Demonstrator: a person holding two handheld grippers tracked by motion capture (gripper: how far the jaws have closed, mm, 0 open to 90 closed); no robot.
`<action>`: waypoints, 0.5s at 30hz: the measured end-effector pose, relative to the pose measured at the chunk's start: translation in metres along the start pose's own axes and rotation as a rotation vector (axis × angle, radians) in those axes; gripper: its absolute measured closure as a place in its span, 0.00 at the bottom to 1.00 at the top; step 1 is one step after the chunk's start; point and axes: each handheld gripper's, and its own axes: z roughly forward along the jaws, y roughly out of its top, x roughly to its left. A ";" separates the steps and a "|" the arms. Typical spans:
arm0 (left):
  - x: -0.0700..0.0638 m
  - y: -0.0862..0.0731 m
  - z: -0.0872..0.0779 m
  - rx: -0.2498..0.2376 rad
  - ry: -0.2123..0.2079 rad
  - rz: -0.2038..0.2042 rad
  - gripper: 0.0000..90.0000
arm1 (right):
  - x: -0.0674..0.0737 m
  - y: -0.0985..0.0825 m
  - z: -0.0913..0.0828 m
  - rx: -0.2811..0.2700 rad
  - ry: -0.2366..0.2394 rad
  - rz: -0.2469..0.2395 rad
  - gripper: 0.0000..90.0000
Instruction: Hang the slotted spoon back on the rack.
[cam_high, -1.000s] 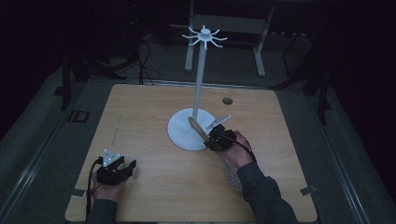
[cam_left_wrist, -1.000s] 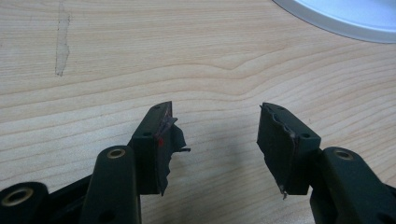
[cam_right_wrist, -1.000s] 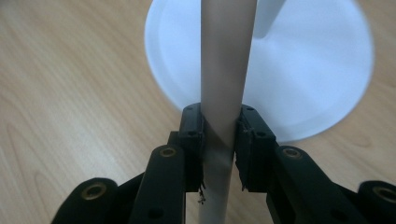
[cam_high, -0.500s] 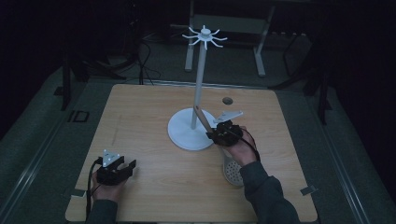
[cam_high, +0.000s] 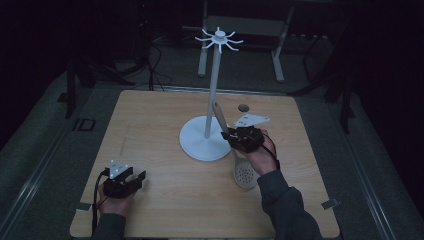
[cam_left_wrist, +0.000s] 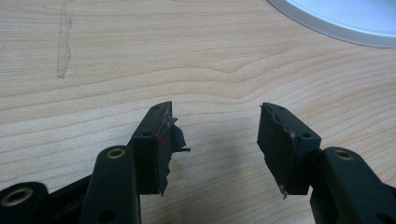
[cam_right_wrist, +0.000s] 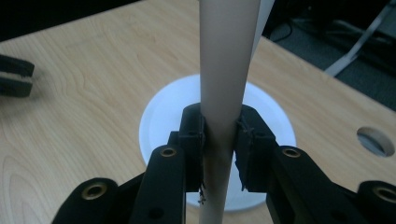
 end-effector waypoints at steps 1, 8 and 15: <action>0.000 0.000 0.000 0.000 0.000 -0.001 0.51 | 0.000 0.001 -0.001 -0.014 0.001 -0.001 0.82; 0.000 0.000 0.000 -0.005 -0.001 -0.004 0.51 | -0.004 0.005 -0.006 -0.065 -0.008 0.012 0.82; 0.000 0.000 0.000 -0.009 -0.007 0.002 0.51 | -0.009 0.014 -0.015 -0.110 -0.021 0.030 0.83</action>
